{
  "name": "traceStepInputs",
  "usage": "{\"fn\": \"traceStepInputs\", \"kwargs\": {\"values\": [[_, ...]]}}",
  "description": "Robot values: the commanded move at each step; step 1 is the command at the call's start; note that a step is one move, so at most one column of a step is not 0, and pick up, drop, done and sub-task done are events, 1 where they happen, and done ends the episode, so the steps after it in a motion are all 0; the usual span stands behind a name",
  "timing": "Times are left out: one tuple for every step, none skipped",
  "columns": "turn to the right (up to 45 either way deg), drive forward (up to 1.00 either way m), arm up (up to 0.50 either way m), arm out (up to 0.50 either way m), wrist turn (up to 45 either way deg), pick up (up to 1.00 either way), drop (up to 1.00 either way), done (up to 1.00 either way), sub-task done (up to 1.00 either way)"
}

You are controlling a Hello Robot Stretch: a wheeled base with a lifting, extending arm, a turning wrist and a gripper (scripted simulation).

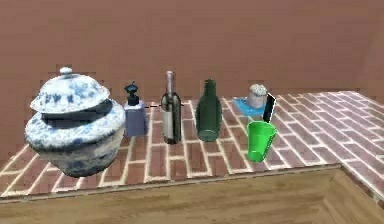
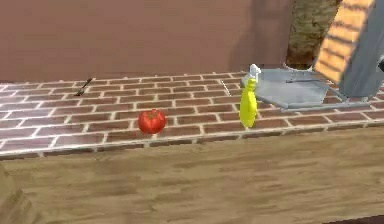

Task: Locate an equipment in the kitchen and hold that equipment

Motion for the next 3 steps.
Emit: {"fn": "traceStepInputs", "kwargs": {"values": [[0.0, 0.3, 0.0, 0.0, 0.0, 0.0, 0.0, 0.0, 0.0], [-45.0, 0.0, 0.0, 0.0, 0.0, 0.0, 0.0, 0.0, 0.0], [-12.0, 0.0, 0.0, 0.0, 0.0, 0.0, 0.0, 0.0, 0.0]]}}
